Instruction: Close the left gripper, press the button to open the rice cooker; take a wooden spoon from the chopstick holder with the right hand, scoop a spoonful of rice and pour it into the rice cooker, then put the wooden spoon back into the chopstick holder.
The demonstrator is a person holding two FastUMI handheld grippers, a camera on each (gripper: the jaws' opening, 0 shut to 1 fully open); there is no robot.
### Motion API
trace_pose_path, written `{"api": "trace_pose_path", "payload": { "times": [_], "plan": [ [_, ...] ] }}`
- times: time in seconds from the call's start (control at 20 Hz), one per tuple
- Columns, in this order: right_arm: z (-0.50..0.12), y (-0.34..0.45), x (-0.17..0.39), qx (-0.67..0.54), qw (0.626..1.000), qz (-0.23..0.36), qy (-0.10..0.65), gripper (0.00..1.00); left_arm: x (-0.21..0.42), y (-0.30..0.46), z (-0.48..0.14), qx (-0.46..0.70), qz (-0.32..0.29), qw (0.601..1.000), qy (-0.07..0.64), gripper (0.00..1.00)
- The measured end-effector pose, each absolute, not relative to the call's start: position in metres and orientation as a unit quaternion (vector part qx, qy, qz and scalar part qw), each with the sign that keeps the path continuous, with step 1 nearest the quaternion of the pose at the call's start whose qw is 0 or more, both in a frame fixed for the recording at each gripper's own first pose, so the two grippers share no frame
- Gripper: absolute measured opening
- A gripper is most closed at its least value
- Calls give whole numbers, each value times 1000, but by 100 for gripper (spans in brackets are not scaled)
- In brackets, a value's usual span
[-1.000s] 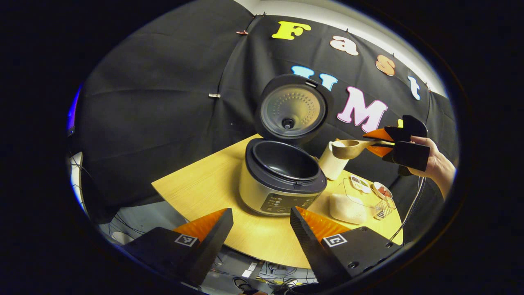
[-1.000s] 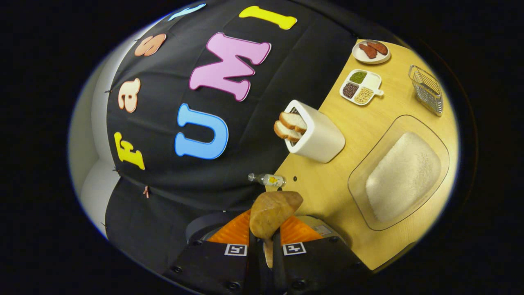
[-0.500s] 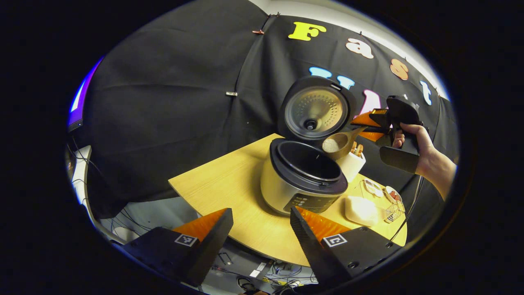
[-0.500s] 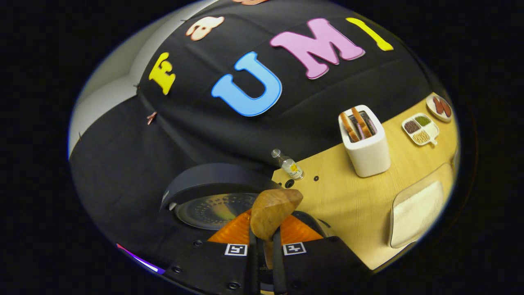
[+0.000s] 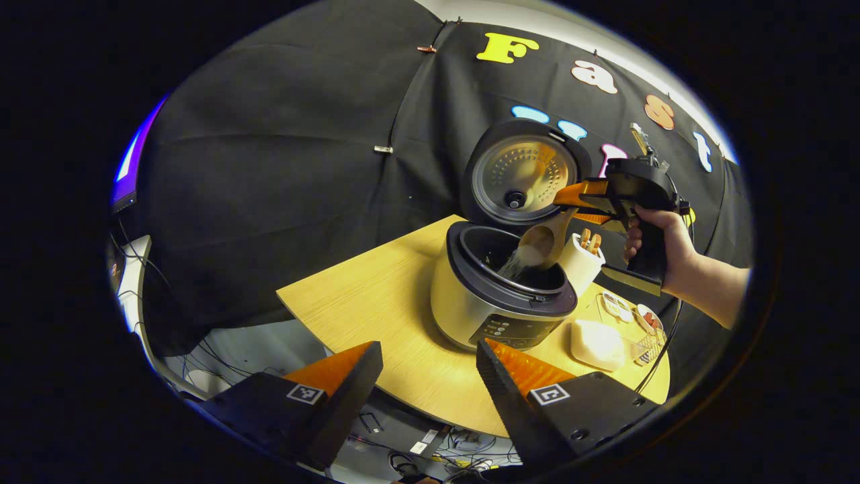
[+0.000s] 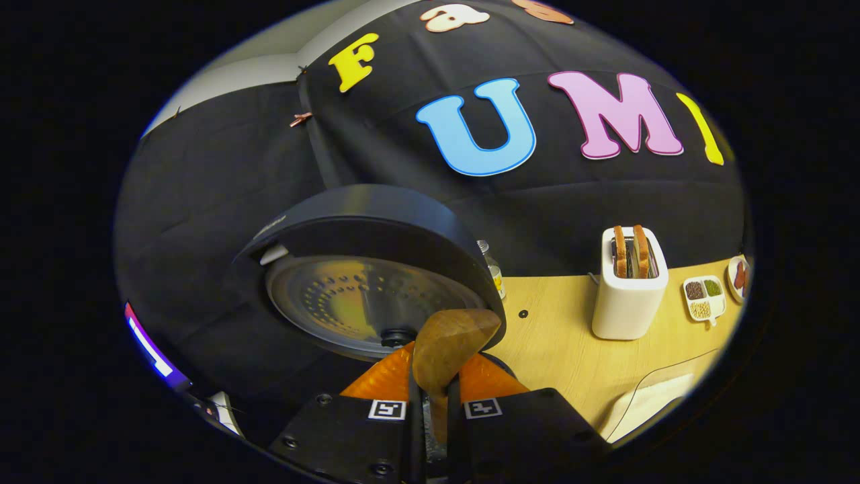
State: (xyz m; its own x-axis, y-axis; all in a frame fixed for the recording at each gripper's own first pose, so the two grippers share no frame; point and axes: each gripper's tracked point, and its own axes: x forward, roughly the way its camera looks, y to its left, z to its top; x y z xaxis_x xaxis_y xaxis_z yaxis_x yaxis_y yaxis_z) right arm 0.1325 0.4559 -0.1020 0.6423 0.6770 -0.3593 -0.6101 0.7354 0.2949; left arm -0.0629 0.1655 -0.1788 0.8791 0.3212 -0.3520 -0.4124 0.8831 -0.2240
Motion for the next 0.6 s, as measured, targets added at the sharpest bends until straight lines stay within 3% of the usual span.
{"api": "trace_pose_path", "payload": {
  "times": [0.25,0.3,0.35,0.6],
  "plan": [
    [-99,471,125,11,898,397,189,17,-61,164,-178,-134,187,960,158,95],
    [-94,477,120,-8,895,413,171,12,-61,164,-179,-133,188,960,160,95],
    [-91,482,116,-32,891,427,149,17,-62,165,-180,-131,190,959,162,95],
    [-92,504,86,-145,856,492,63,16,-63,168,-183,-140,190,958,165,95]
  ]
}}
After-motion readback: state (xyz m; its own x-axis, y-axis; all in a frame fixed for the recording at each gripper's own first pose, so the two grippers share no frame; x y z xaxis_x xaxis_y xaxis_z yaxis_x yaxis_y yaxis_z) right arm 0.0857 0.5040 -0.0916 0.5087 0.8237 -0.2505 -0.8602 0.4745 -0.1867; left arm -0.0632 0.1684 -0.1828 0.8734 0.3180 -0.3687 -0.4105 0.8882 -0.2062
